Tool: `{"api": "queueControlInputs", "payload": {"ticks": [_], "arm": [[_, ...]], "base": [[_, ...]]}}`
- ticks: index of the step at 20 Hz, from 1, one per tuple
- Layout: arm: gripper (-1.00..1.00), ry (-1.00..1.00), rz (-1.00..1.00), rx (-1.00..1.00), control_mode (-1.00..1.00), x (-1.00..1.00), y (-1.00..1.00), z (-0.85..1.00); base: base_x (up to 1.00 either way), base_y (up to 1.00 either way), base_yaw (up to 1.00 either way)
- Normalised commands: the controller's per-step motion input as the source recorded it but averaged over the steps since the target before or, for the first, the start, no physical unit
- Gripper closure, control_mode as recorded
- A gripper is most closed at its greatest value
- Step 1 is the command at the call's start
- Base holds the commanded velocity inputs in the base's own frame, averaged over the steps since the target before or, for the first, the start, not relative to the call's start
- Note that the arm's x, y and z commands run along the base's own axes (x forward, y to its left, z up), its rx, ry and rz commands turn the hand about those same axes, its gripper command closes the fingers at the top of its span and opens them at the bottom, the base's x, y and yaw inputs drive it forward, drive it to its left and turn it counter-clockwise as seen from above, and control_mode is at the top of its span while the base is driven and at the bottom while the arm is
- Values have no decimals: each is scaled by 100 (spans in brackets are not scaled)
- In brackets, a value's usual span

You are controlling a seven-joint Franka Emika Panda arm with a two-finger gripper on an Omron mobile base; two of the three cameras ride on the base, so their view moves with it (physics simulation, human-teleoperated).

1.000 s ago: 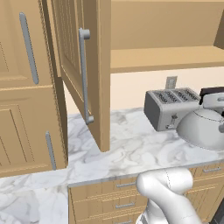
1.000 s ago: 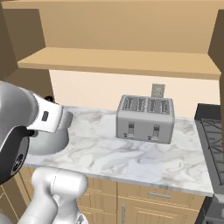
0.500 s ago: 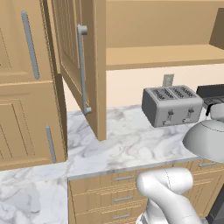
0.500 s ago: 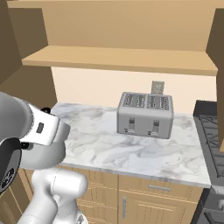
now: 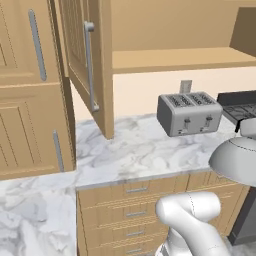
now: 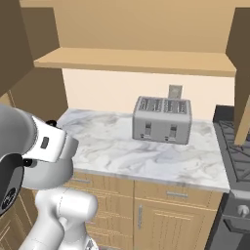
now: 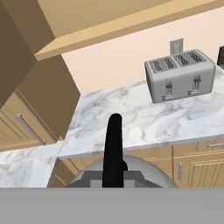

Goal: Open the cabinet, pick the kettle from the cabinet, and place it in the sink.

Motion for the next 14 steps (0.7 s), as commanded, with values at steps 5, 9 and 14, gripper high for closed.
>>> {"api": "queueControlInputs", "payload": {"ticks": [5,9,14], "arm": [[100,0,0,0,100,0,0,0],[100,0,0,0,100,0,0,0],[100,0,0,0,100,0,0,0]], "base": [[-55,-27,-1],[-54,-29,-1],[-57,-36,-2]]}}
